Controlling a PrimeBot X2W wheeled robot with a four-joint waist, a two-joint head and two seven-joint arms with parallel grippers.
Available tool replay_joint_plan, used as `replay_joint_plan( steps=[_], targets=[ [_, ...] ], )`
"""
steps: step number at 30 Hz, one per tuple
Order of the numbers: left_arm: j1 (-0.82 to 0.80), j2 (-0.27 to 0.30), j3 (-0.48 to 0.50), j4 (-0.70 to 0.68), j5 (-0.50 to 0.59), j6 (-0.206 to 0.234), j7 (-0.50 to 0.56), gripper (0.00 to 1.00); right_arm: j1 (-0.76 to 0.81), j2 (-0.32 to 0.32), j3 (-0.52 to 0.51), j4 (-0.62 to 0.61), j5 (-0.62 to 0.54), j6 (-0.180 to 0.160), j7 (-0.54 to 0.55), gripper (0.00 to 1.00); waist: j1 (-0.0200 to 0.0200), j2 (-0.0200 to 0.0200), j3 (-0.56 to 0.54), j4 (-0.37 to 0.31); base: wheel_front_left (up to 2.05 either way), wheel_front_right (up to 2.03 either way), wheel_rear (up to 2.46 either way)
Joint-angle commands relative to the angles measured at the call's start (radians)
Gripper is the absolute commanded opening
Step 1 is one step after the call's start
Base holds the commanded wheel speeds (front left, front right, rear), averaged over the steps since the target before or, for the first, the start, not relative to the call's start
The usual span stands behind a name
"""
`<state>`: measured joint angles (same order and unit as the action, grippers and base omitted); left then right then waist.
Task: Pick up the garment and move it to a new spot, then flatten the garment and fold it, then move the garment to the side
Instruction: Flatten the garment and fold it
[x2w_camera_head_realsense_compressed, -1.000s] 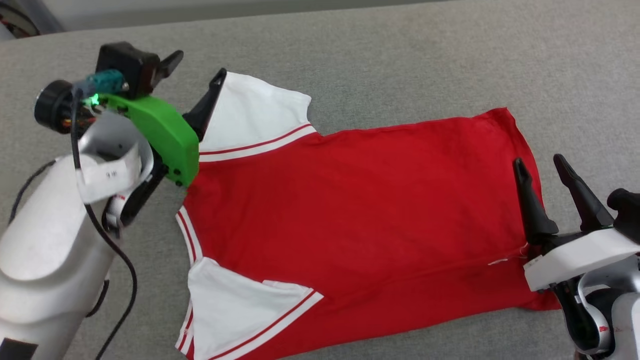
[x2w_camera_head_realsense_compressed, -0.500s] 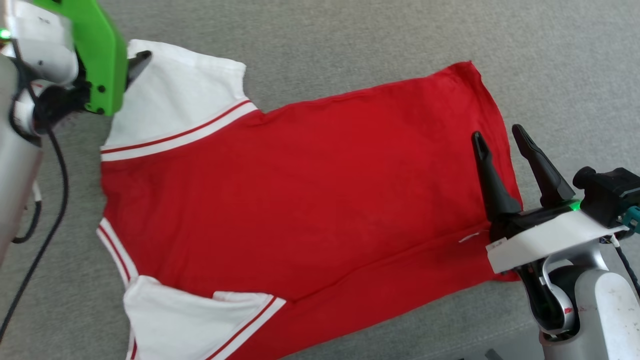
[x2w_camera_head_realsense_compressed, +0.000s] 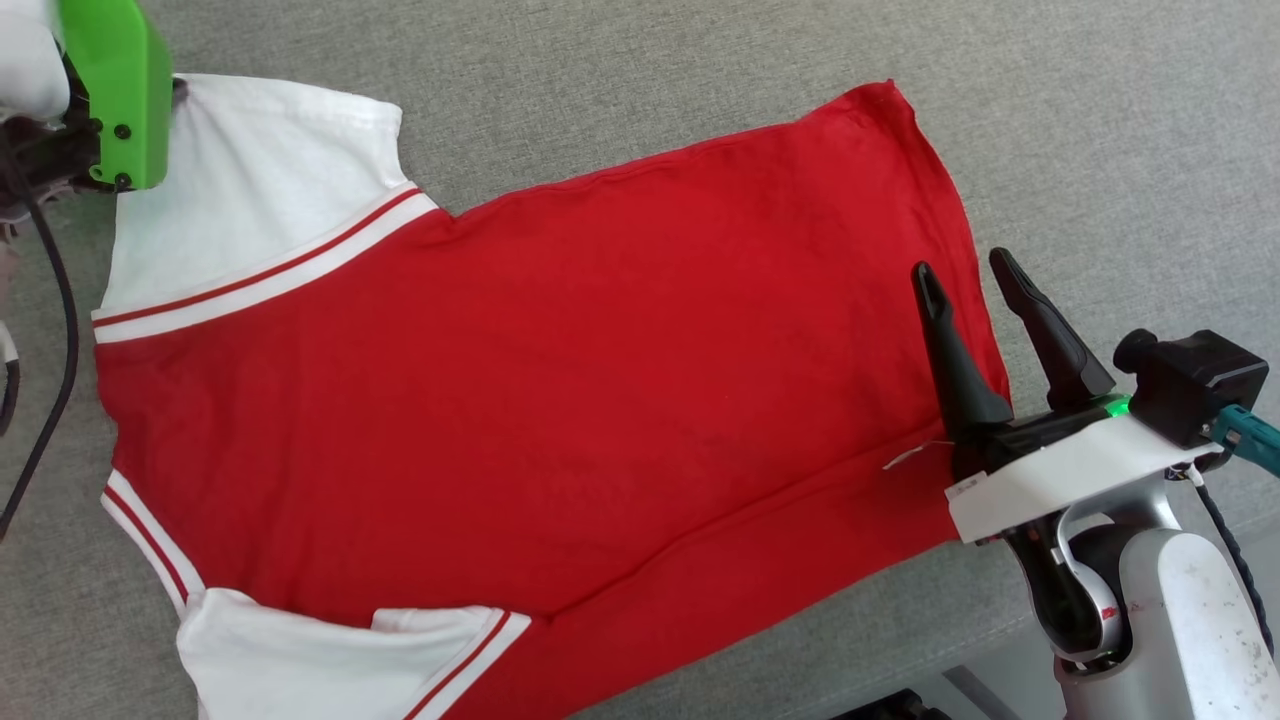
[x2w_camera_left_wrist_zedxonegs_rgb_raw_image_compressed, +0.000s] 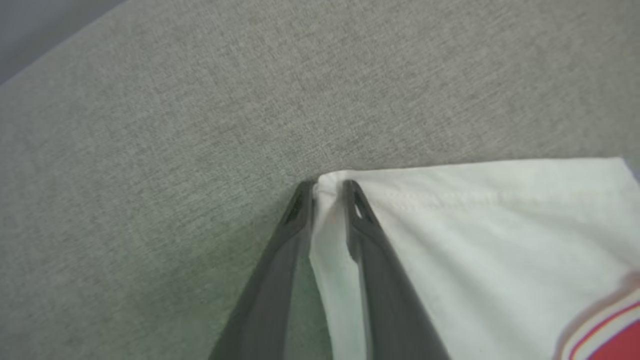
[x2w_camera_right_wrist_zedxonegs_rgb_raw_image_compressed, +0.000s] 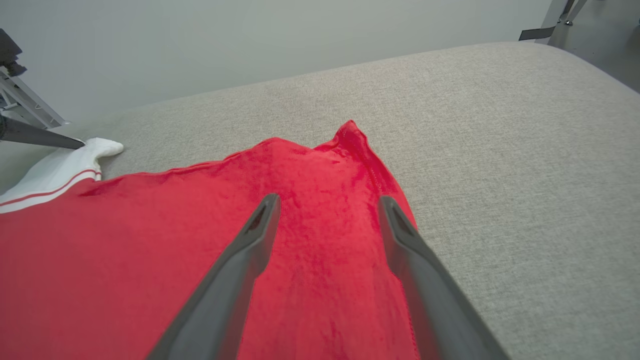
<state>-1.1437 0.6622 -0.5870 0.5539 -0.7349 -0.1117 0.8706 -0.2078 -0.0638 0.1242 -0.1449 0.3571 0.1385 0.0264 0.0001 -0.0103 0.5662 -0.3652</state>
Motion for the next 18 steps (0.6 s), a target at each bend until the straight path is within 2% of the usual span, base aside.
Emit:
replay_joint_plan(
  steps=[1, 4, 10, 18],
  targets=[
    [0.036, -0.006, -0.022, 0.031, -0.016, -0.003, 0.026, 0.00, -0.021, -0.001, -0.003, 0.003, 0.007, -0.008, -0.004, 1.00, -0.0001, 0.0103, -0.004, 0.006, 0.00, 0.00, 0.00],
    [0.041, -0.019, -0.018, 0.029, -0.029, -0.006, 0.000, 0.00, -0.023, -0.005, -0.012, 0.003, 0.005, -0.008, 0.000, 1.00, -0.0001, 0.0103, -0.013, 0.017, 0.00, 0.00, 0.00],
    [0.058, -0.057, -0.008, -0.006, -0.044, -0.012, -0.140, 0.00, -0.009, -0.032, -0.033, 0.005, -0.013, -0.008, 0.028, 1.00, -0.0001, 0.0103, -0.074, 0.059, 0.00, 0.00, 0.00],
    [0.114, -0.061, -0.015, -0.155, -0.068, -0.017, -0.278, 0.00, 0.011, -0.113, -0.074, -0.015, -0.053, -0.008, 0.177, 1.00, -0.0001, 0.0103, -0.171, 0.140, 0.00, 0.00, 0.00]
  ],
)
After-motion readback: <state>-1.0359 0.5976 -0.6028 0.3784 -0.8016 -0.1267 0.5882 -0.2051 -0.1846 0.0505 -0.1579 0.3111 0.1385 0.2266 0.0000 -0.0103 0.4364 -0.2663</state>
